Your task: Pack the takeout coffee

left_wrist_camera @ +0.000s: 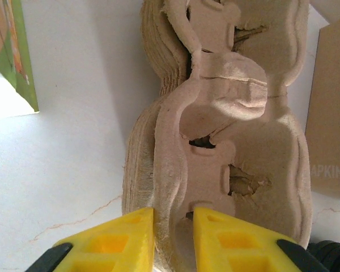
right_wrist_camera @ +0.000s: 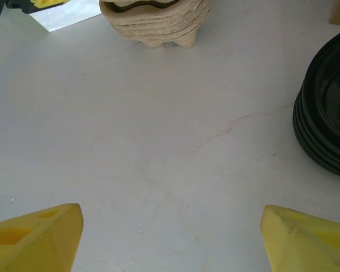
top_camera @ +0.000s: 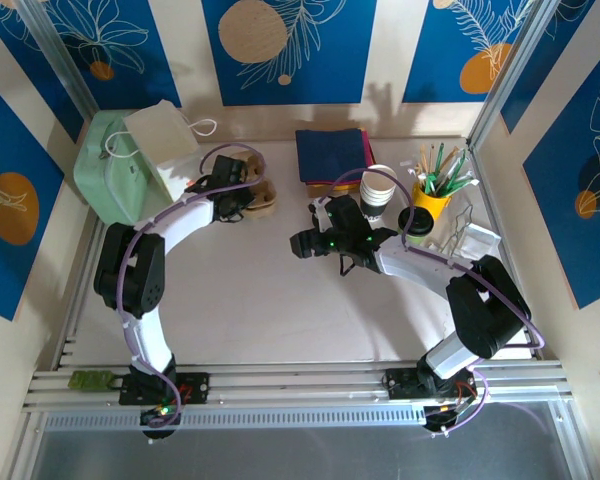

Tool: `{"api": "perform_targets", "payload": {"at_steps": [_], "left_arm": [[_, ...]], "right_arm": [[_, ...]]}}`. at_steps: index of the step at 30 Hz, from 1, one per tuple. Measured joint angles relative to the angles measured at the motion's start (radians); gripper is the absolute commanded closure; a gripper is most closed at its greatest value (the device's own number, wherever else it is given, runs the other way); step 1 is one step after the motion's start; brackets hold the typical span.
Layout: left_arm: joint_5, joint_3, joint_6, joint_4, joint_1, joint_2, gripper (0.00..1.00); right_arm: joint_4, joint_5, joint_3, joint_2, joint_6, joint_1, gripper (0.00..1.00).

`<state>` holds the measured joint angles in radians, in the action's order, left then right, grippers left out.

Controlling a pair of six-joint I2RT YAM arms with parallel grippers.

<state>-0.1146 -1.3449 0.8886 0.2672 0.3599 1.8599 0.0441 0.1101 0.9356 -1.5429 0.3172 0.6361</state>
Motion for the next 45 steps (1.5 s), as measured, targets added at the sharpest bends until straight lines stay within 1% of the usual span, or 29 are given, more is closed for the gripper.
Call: {"api": "perform_targets", "payload": {"at_steps": [2,11,18,26,30,36,42,45], "left_arm": [[0.003,0.002,0.002,-0.006,0.000,0.000,0.86],[0.031,0.068,0.010,-0.124,-0.006,-0.015,0.98],[0.059,0.098,0.012,-0.179,-0.008,-0.082,1.00],[0.116,0.114,-0.015,-0.178,-0.009,-0.167,1.00],[0.152,0.114,-0.053,-0.145,-0.010,-0.220,1.00],[0.202,0.118,-0.126,-0.043,-0.010,-0.353,1.00],[0.245,0.122,-0.222,0.098,-0.010,-0.513,1.00],[0.273,0.122,-0.274,0.183,-0.011,-0.581,1.00]], "right_arm": [[0.002,0.004,0.000,0.000,0.000,0.000,0.18],[0.002,0.019,0.000,0.000,-0.003,0.006,0.18],[0.002,0.023,0.000,0.000,-0.004,0.006,0.18],[0.001,0.022,0.000,0.000,-0.003,0.006,0.18],[0.000,0.022,0.000,0.005,-0.003,0.006,0.18],[0.001,0.021,-0.002,0.046,-0.004,0.006,0.18],[0.026,-0.016,-0.002,0.149,-0.021,0.006,0.18],[0.095,-0.037,0.022,0.206,-0.031,0.008,0.18]]}}
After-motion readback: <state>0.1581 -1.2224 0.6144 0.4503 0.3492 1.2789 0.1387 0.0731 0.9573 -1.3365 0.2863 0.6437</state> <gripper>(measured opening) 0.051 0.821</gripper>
